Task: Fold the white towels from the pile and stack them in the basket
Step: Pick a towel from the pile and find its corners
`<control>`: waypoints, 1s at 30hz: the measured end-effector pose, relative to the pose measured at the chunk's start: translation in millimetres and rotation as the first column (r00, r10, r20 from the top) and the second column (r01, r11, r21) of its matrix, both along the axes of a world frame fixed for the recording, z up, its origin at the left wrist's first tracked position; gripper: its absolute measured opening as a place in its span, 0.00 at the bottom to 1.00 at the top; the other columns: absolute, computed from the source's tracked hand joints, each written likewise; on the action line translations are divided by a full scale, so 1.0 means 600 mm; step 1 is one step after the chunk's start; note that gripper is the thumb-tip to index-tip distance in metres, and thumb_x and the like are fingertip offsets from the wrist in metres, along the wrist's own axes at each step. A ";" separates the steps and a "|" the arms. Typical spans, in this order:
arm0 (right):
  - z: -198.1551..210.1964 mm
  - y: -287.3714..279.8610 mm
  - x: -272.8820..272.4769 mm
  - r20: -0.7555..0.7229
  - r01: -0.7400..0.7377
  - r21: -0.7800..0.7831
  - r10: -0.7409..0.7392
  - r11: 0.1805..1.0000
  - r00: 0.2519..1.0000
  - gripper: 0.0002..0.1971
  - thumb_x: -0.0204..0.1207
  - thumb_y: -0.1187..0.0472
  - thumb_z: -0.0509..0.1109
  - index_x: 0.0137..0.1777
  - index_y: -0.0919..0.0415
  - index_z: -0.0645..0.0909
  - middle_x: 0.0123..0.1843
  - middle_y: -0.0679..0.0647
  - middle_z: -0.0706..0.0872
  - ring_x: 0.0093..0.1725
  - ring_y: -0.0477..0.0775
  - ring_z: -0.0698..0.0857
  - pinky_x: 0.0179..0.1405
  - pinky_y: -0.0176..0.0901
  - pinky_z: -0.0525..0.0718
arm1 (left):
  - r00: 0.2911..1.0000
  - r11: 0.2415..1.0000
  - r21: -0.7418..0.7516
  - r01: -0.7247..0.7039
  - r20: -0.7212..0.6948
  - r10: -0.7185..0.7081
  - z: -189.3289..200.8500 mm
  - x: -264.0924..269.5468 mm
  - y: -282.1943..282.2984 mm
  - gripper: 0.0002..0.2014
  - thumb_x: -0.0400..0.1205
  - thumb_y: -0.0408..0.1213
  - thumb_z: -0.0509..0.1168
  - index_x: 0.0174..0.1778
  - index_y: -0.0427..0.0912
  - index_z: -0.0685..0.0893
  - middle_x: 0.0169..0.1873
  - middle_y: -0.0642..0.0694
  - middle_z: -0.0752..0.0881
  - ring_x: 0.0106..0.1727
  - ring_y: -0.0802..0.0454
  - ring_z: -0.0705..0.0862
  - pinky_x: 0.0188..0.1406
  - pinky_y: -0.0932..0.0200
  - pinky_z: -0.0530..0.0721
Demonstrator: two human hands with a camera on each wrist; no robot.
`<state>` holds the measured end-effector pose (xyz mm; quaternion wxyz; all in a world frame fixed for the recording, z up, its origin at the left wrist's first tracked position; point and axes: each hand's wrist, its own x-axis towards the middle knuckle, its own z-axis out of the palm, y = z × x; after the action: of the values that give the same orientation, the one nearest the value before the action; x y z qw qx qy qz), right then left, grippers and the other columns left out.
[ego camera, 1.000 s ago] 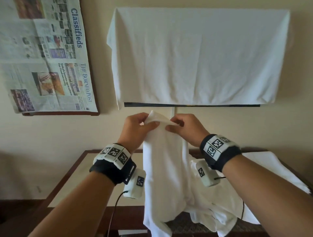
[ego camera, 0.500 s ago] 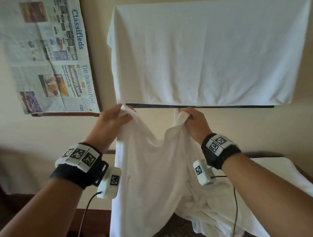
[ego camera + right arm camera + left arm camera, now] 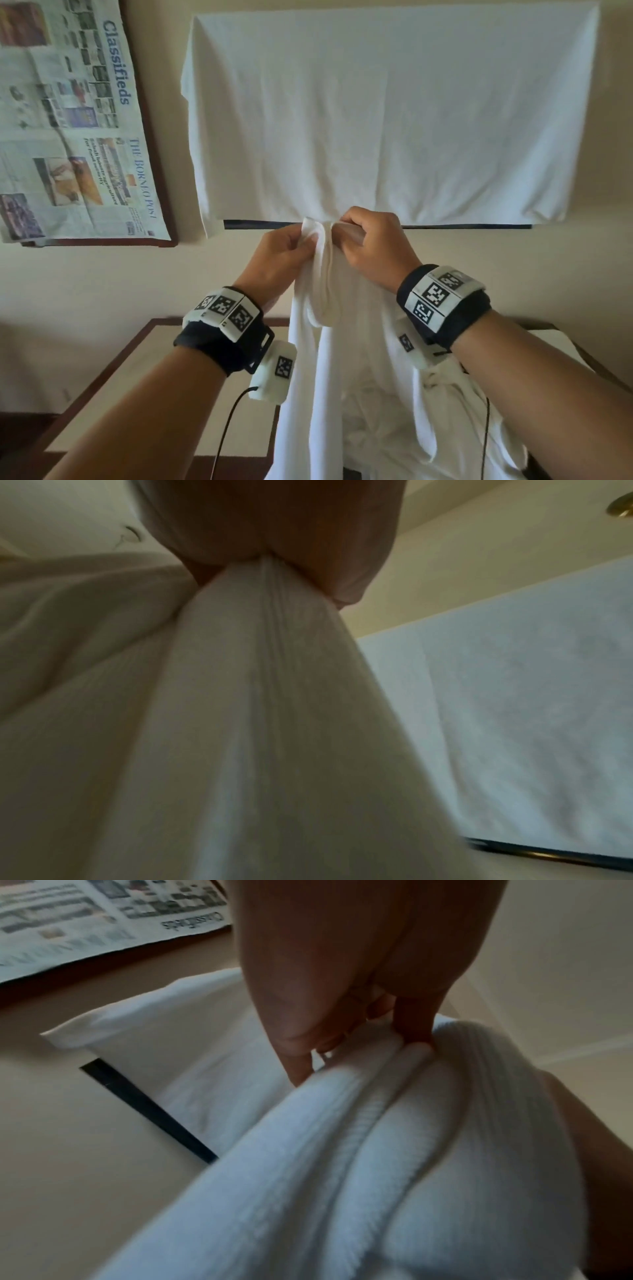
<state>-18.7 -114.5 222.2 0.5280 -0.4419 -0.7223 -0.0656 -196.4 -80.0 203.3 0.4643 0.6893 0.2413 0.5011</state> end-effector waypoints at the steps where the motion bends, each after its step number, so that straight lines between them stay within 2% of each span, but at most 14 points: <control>1: -0.013 -0.004 0.009 0.007 0.000 -0.026 0.000 1.000 1.000 0.13 0.76 0.54 0.77 0.37 0.62 0.81 0.26 0.49 0.80 0.27 0.49 0.76 0.30 0.39 0.74 | 1.000 1.000 0.017 -0.025 -0.006 0.025 0.004 0.005 0.001 0.16 0.82 0.42 0.67 0.50 0.30 0.88 0.44 0.35 0.87 0.46 0.43 0.85 0.51 0.44 0.82; 4: -0.073 0.001 0.037 0.122 0.148 -0.231 -0.123 0.962 0.985 0.17 0.78 0.49 0.73 0.37 0.61 0.79 0.29 0.51 0.82 0.31 0.52 0.78 0.33 0.42 0.72 | 0.998 0.998 0.028 -0.056 0.041 0.054 0.019 0.007 0.000 0.18 0.81 0.45 0.69 0.45 0.28 0.85 0.39 0.36 0.84 0.42 0.43 0.82 0.46 0.43 0.80; 6: -0.120 0.008 0.067 0.157 0.266 -0.412 -0.220 0.871 0.963 0.18 0.82 0.48 0.68 0.37 0.62 0.80 0.32 0.53 0.85 0.34 0.55 0.82 0.37 0.46 0.76 | 0.994 0.999 0.006 -0.033 0.106 0.032 0.030 -0.007 0.001 0.16 0.81 0.43 0.69 0.46 0.30 0.86 0.41 0.35 0.83 0.44 0.41 0.82 0.47 0.42 0.81; 8: -0.167 0.011 0.106 0.148 0.322 -0.571 -0.291 0.755 0.945 0.19 0.84 0.50 0.64 0.36 0.61 0.81 0.33 0.53 0.85 0.35 0.55 0.83 0.34 0.42 0.76 | 0.984 1.000 -0.024 0.018 0.179 -0.013 0.041 -0.032 -0.002 0.08 0.84 0.38 0.67 0.47 0.37 0.89 0.43 0.35 0.87 0.45 0.41 0.86 0.48 0.45 0.86; 10: -0.197 0.009 0.135 0.148 0.390 -0.647 -0.394 0.655 0.907 0.18 0.85 0.52 0.63 0.35 0.59 0.81 0.34 0.54 0.86 0.38 0.59 0.85 0.34 0.43 0.74 | 0.972 0.996 -0.048 0.076 0.228 -0.063 0.043 -0.065 -0.008 0.07 0.84 0.36 0.67 0.50 0.39 0.90 0.44 0.39 0.90 0.47 0.43 0.89 0.49 0.48 0.89; 11: -0.199 0.009 0.140 0.109 0.410 -0.644 -0.453 0.646 0.885 0.17 0.85 0.54 0.64 0.35 0.58 0.81 0.35 0.54 0.85 0.41 0.61 0.85 0.36 0.44 0.72 | 0.965 0.993 -0.062 0.098 0.250 -0.080 0.039 -0.080 -0.011 0.08 0.82 0.37 0.67 0.51 0.40 0.91 0.44 0.39 0.91 0.47 0.44 0.90 0.49 0.49 0.89; 13: -0.181 0.013 0.117 -0.047 0.398 -0.578 -0.517 0.712 0.855 0.13 0.83 0.62 0.63 0.36 0.59 0.81 0.37 0.53 0.85 0.46 0.62 0.85 0.40 0.44 0.71 | 0.956 0.984 -0.094 0.149 0.270 -0.118 0.028 -0.108 -0.016 0.10 0.80 0.38 0.68 0.52 0.39 0.91 0.46 0.39 0.91 0.49 0.44 0.90 0.51 0.48 0.89; 16: -0.111 0.010 0.022 -0.243 0.252 -0.409 -0.371 0.877 0.896 0.11 0.78 0.72 0.61 0.48 0.63 0.86 0.45 0.53 0.88 0.49 0.56 0.85 0.45 0.41 0.77 | 0.961 0.973 -0.106 0.205 0.212 -0.180 0.011 -0.137 -0.018 0.12 0.83 0.40 0.67 0.54 0.39 0.92 0.51 0.36 0.91 0.53 0.41 0.90 0.55 0.46 0.88; 18: -0.061 -0.008 -0.049 -0.185 0.184 -0.301 -0.247 0.936 0.951 0.11 0.77 0.70 0.64 0.51 0.62 0.88 0.47 0.51 0.90 0.48 0.50 0.86 0.47 0.33 0.79 | 0.967 0.971 -0.104 0.216 0.160 -0.198 0.004 -0.147 -0.019 0.11 0.84 0.41 0.67 0.51 0.40 0.93 0.49 0.36 0.92 0.52 0.41 0.90 0.54 0.47 0.88; 20: -0.021 -0.033 -0.114 -0.078 0.134 -0.187 -0.151 0.973 0.986 0.11 0.73 0.67 0.66 0.50 0.62 0.89 0.44 0.51 0.91 0.45 0.46 0.87 0.48 0.31 0.82 | 0.967 0.969 -0.099 0.225 0.147 -0.209 -0.004 -0.158 -0.022 0.13 0.84 0.42 0.66 0.52 0.37 0.92 0.50 0.33 0.90 0.52 0.38 0.88 0.58 0.41 0.86; 22: 0.003 -0.057 -0.166 0.017 0.146 -0.105 -0.146 0.984 0.989 0.09 0.71 0.69 0.67 0.46 0.63 0.89 0.39 0.52 0.91 0.40 0.50 0.87 0.43 0.40 0.84 | 0.960 0.962 -0.125 0.242 0.176 -0.218 -0.014 -0.170 -0.031 0.11 0.85 0.41 0.67 0.53 0.39 0.91 0.49 0.33 0.89 0.50 0.38 0.88 0.56 0.40 0.86; 24: 0.012 -0.076 -0.196 0.046 0.214 -0.068 -0.211 0.974 0.976 0.05 0.70 0.69 0.69 0.39 0.62 0.87 0.33 0.52 0.88 0.34 0.54 0.85 0.39 0.50 0.83 | 0.956 0.950 -0.184 0.254 0.198 -0.218 -0.024 -0.176 -0.044 0.10 0.86 0.38 0.65 0.51 0.43 0.92 0.44 0.37 0.90 0.44 0.43 0.88 0.47 0.46 0.88; 26: 0.007 -0.094 -0.207 0.054 0.295 -0.080 -0.292 0.952 0.955 0.04 0.69 0.64 0.69 0.35 0.61 0.85 0.30 0.51 0.86 0.32 0.55 0.83 0.36 0.52 0.84 | 0.962 0.941 -0.219 0.259 0.145 -0.231 -0.032 -0.181 -0.057 0.12 0.89 0.35 0.61 0.50 0.41 0.91 0.41 0.39 0.90 0.40 0.45 0.88 0.42 0.51 0.87; 30: -0.042 -0.152 -0.214 0.074 0.355 -0.225 -0.348 0.907 0.935 0.08 0.70 0.57 0.66 0.38 0.60 0.84 0.31 0.52 0.86 0.34 0.56 0.84 0.37 0.53 0.84 | 0.959 0.943 -0.175 0.283 0.018 -0.285 -0.048 -0.198 -0.080 0.13 0.90 0.36 0.61 0.54 0.32 0.89 0.44 0.34 0.88 0.44 0.43 0.86 0.47 0.48 0.85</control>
<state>-147.0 -205.5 197.0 0.4400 -0.6228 -0.6419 -0.0806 -315.3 -127.9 174.4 0.5897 0.6751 0.1848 0.4029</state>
